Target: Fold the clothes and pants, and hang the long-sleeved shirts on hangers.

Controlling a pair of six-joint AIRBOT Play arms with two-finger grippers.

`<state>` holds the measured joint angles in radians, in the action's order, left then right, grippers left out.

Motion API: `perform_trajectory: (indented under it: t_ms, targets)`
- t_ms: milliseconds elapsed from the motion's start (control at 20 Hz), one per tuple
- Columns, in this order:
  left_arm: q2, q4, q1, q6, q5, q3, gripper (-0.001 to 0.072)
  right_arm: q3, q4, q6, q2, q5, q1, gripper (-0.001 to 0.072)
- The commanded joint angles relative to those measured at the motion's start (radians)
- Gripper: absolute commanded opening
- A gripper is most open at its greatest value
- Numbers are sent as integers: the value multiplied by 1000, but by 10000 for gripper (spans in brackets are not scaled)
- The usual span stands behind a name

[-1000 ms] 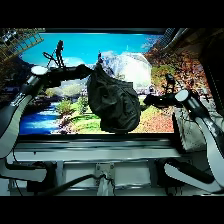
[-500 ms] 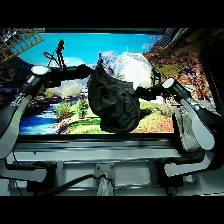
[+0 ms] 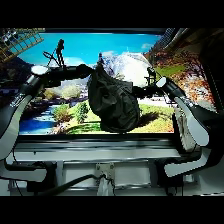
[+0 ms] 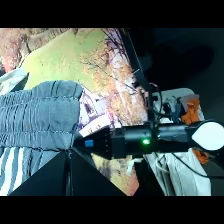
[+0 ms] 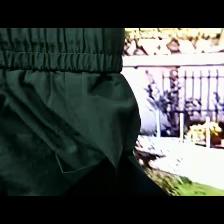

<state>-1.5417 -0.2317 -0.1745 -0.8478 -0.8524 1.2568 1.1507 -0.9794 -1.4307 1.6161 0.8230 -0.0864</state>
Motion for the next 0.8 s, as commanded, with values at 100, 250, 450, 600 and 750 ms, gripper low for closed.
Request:
perform_trajectory:
  t_ms: [100, 250, 450, 600, 750]
  targets:
    - [103, 0, 46, 0, -5, 61, 2, 121, 6, 43, -185, 29, -35, 25]
    - [242, -58, 72, 0, -28, 200, 3, 266, -12, 78, -372, 51, -91, 25]
    - [435, -258, 91, -5, -6, 364, 2, 475, -136, 90, -529, 64, -175, 25]
    - [544, -379, 91, -126, 7, 370, 2, 570, -151, 72, -563, 140, -183, 25]
    - [554, -591, 91, -367, -90, 365, 4, 575, -146, 69, -557, 245, -183, 26]
